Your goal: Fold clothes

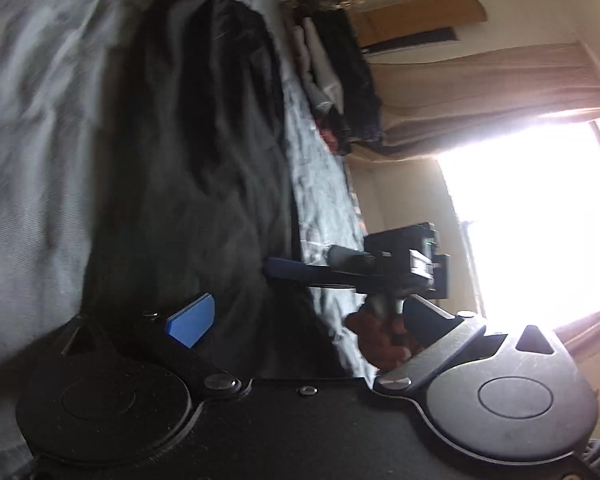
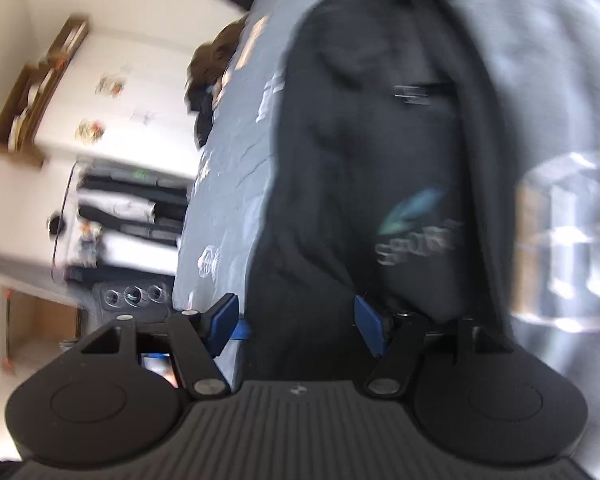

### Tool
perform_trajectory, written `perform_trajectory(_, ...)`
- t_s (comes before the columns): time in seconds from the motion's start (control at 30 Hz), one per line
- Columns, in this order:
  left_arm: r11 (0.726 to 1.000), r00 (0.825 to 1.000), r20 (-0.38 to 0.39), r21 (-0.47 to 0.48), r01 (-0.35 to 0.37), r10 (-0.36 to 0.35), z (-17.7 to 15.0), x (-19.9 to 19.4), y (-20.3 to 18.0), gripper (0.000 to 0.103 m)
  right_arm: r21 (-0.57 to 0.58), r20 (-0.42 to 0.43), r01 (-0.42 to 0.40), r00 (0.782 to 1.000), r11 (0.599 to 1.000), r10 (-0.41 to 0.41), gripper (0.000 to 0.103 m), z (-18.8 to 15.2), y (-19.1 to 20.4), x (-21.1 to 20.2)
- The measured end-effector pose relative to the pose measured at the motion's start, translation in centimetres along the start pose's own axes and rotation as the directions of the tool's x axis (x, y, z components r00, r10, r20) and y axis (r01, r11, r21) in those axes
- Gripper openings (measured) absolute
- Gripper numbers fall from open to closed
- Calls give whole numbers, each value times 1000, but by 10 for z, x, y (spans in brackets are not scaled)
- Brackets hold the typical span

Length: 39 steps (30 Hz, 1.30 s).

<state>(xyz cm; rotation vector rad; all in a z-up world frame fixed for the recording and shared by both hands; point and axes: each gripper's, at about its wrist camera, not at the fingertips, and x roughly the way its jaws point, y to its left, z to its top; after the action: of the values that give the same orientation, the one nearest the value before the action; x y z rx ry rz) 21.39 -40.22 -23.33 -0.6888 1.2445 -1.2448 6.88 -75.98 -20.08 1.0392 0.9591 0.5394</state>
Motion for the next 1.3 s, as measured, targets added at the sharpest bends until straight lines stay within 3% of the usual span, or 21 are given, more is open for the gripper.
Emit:
perform_trajectory(0.03, 1000, 1000, 2, -3, 0, 0, 2, -2, -1, 90, -3, 11, -8, 1000, 1000, 8, 63, -3, -2, -6)
perform_trajectory(0.13, 999, 998, 50, 10, 35, -36, 7, -20, -19, 103, -4, 26, -14, 1000, 1000, 14, 64, -5, 6, -16)
perform_trajectory(0.23, 994, 994, 39, 42, 97, -99, 19, -18, -35, 103, -57, 53, -77, 995, 995, 80, 65, -1, 28, -19)
perform_trajectory(0.37, 996, 997, -7, 53, 76, -75, 29, 3, -40, 103, -82, 39, -83, 996, 993, 86, 67, 3, 31, -3)
perform_trajectory(0.47, 1000, 999, -45, 26, 2, 0, 33, 26, -17, 102, -51, 14, -58, 998, 997, 58, 67, 3, 12, 9)
perform_trajectory(0.53, 1000, 999, -49, -13, 16, -17, 40, 30, 1, 98, -50, 5, -55, 998, 997, 55, 66, 3, 5, 9)
perform_trajectory(0.6, 999, 999, -26, -29, 23, -24, 52, 23, 7, 95, -49, -4, -52, 999, 997, 52, 66, 3, -2, 8)
perform_trajectory(0.8, 998, 997, 37, -20, -61, 62, 96, 12, 5, 95, -68, -21, -48, 999, 997, 47, 66, 3, -3, 6)
perform_trajectory(0.9, 998, 998, 37, 20, -57, 56, 106, 18, -13, 101, -76, -15, -41, 999, 996, 40, 67, 2, 3, 1)
perform_trajectory(1.07, 992, 999, -40, 122, 39, -34, 102, 49, -59, 103, -97, -5, -91, 996, 991, 91, 67, -17, 26, -14)
perform_trajectory(1.17, 990, 991, -117, 114, 79, -66, 90, 74, -61, 103, -144, -82, -105, 992, 984, 94, 67, -42, 46, -10)
perform_trajectory(1.3, 988, 967, -240, 107, 109, -81, 52, 95, -60, 103, -110, -174, -177, 972, 978, 157, 68, -74, 51, -8)
